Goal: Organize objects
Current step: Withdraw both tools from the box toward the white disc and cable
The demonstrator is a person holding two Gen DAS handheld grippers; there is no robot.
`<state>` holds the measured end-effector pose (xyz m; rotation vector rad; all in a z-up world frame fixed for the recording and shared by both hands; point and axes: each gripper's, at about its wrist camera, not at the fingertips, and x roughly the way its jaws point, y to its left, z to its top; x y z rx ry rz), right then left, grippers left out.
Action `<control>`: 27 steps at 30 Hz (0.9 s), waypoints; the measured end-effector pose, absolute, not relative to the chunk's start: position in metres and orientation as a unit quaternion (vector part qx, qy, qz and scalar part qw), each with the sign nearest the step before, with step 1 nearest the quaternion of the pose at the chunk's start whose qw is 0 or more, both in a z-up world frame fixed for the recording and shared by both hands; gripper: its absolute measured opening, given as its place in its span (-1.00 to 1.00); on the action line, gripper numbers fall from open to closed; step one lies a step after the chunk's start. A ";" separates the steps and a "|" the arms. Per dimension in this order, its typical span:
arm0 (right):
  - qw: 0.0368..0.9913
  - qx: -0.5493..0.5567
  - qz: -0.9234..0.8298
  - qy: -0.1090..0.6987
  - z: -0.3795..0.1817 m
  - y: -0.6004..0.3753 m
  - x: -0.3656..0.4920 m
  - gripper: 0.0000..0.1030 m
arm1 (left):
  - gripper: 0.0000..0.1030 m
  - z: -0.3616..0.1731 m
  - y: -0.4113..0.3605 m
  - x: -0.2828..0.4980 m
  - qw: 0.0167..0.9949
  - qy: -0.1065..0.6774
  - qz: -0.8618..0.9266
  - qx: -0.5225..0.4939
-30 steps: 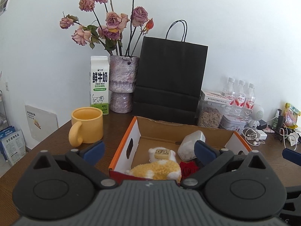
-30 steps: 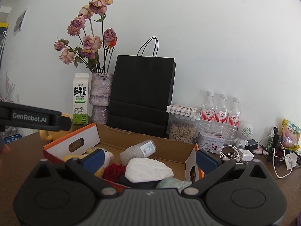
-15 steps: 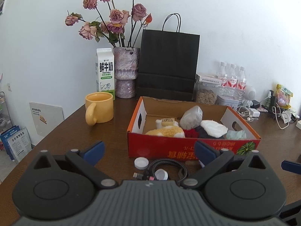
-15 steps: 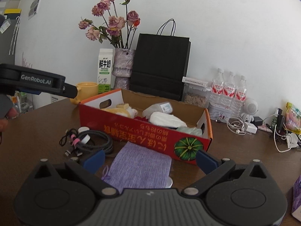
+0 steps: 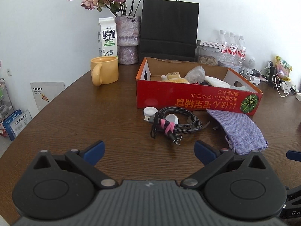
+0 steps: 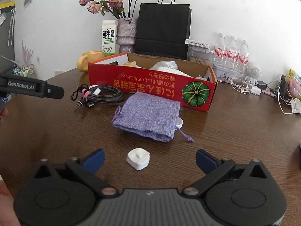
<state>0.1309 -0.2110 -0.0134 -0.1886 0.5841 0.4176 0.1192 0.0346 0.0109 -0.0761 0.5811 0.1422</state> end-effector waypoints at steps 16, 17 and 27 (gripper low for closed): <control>0.922 -0.065 0.231 0.304 -0.019 -0.208 0.136 -0.35 | 1.00 0.007 0.034 0.117 0.953 0.293 0.064 -0.038; 0.922 -0.066 0.235 0.302 -0.018 -0.208 0.136 -0.46 | 1.00 0.006 0.034 0.117 0.953 0.293 0.064 -0.037; 0.932 -0.051 0.237 0.268 -0.001 -0.218 0.139 -0.49 | 1.00 0.006 0.036 0.123 0.953 0.294 0.067 -0.038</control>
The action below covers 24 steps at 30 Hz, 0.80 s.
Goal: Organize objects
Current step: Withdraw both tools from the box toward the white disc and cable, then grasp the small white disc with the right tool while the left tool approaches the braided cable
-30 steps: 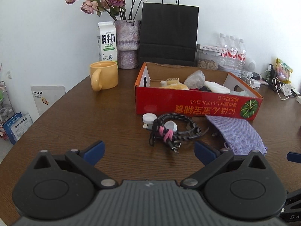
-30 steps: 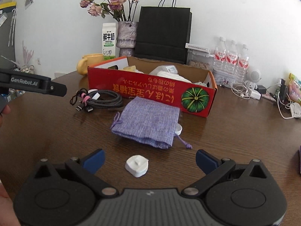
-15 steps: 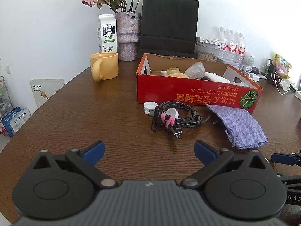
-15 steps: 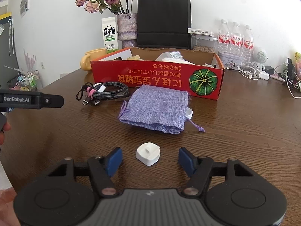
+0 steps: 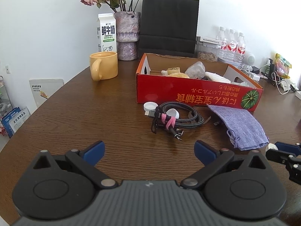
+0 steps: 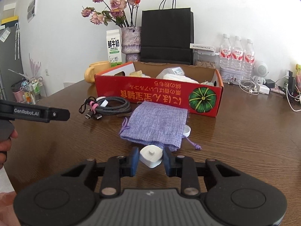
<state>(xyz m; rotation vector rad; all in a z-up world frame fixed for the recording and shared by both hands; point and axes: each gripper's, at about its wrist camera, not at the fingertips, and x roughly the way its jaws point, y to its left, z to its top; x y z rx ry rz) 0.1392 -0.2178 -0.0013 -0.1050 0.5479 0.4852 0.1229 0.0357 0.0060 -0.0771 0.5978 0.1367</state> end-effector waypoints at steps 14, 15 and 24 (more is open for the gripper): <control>0.947 -0.043 0.228 0.224 0.022 -0.214 0.174 -0.49 | 1.00 0.012 0.031 0.151 0.951 0.304 0.048 -0.031; 0.947 -0.043 0.229 0.222 0.023 -0.212 0.177 -0.49 | 1.00 0.013 0.030 0.153 0.951 0.304 0.046 -0.029; 0.950 -0.041 0.234 0.202 0.032 -0.195 0.205 -0.48 | 1.00 0.021 0.028 0.195 0.942 0.334 0.012 -0.020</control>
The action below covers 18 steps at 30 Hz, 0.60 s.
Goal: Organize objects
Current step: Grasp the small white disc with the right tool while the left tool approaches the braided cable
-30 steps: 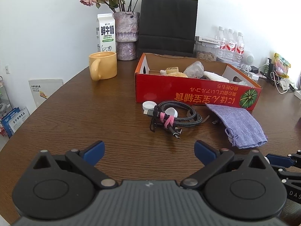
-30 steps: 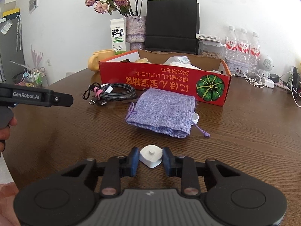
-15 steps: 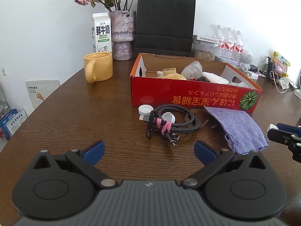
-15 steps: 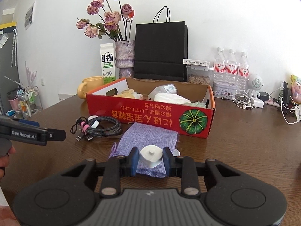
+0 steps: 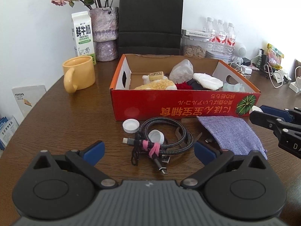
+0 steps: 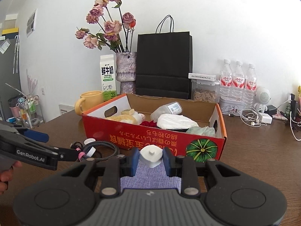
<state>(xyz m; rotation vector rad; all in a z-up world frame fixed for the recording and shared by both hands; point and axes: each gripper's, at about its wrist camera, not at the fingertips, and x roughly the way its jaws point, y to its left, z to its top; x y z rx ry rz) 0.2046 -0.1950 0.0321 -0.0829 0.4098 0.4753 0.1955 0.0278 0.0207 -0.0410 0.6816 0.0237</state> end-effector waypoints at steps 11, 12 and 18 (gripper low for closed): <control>0.952 -0.023 0.237 0.193 0.028 -0.193 0.235 -0.48 | 1.00 0.012 0.015 0.252 0.922 0.386 -0.018 0.011; 0.951 -0.018 0.238 0.194 0.026 -0.194 0.238 -0.48 | 1.00 0.010 0.014 0.258 0.921 0.388 -0.017 0.014; 0.950 0.009 0.233 0.209 0.013 -0.204 0.249 -0.48 | 1.00 -0.002 0.012 0.273 0.909 0.414 -0.026 0.032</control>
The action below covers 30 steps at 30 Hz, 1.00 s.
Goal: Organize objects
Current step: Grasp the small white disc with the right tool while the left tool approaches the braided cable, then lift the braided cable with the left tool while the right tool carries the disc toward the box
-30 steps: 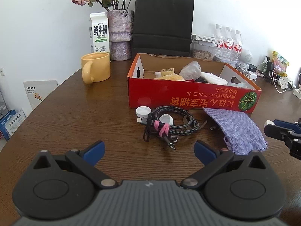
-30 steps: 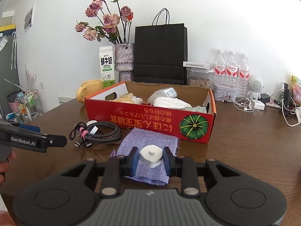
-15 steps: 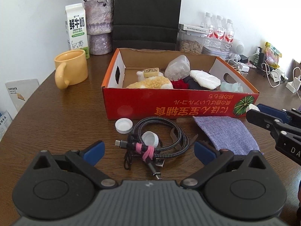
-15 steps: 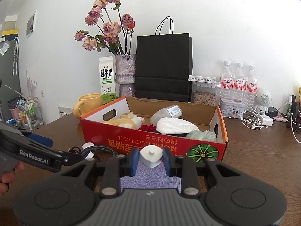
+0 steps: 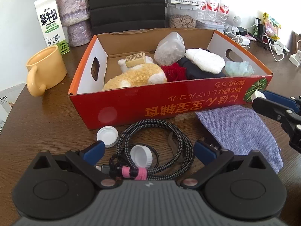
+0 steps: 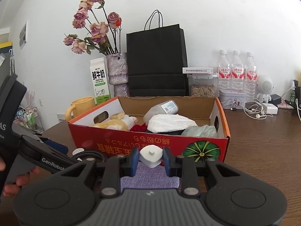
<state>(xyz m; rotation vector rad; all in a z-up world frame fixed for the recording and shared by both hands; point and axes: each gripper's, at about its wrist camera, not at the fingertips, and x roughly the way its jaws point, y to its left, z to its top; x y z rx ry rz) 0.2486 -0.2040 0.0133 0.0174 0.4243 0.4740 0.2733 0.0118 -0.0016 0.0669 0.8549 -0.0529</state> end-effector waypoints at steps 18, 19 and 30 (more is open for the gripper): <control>0.948 0.011 0.236 0.212 0.007 -0.204 0.245 -0.48 | 0.77 -0.017 0.016 0.267 0.911 0.412 -0.033 0.013; 0.948 0.011 0.236 0.213 0.007 -0.204 0.245 -0.48 | 0.71 -0.016 0.018 0.265 0.912 0.408 -0.036 0.007; 0.949 0.009 0.232 0.214 0.005 -0.204 0.245 -0.48 | 0.66 -0.001 0.018 0.235 0.935 0.353 -0.031 -0.002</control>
